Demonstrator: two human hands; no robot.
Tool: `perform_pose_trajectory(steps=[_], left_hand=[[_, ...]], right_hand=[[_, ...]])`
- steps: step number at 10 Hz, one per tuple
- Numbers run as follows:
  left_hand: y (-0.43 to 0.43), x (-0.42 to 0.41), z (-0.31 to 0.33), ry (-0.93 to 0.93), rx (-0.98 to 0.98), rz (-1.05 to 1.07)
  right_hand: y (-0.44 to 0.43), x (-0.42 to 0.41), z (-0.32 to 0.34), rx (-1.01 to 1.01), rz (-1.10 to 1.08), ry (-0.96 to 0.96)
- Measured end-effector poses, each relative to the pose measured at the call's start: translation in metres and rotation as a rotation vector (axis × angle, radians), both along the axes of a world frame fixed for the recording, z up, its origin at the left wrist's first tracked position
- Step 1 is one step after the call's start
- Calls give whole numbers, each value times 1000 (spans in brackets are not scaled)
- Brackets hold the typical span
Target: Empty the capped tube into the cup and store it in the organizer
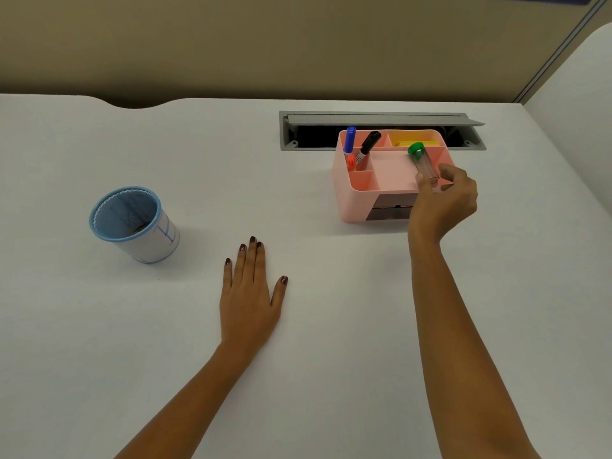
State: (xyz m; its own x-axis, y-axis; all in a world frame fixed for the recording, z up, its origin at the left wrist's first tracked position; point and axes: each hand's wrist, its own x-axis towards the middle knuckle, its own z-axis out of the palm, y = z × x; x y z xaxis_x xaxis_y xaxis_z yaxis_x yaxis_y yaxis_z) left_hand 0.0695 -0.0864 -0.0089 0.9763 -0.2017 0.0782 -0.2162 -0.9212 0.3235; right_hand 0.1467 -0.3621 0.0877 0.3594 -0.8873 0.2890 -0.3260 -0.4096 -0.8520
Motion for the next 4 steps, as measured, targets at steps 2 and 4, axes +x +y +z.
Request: perform_pose_trajectory(steps=[2,4], left_hand=[[0,0,-2,0,-4,-7],[0,-1,-1,-24,-41,1]], right_hand=[[24,-20,-12,-54,50,-53],[75,-56,-42,-250,259,-85]])
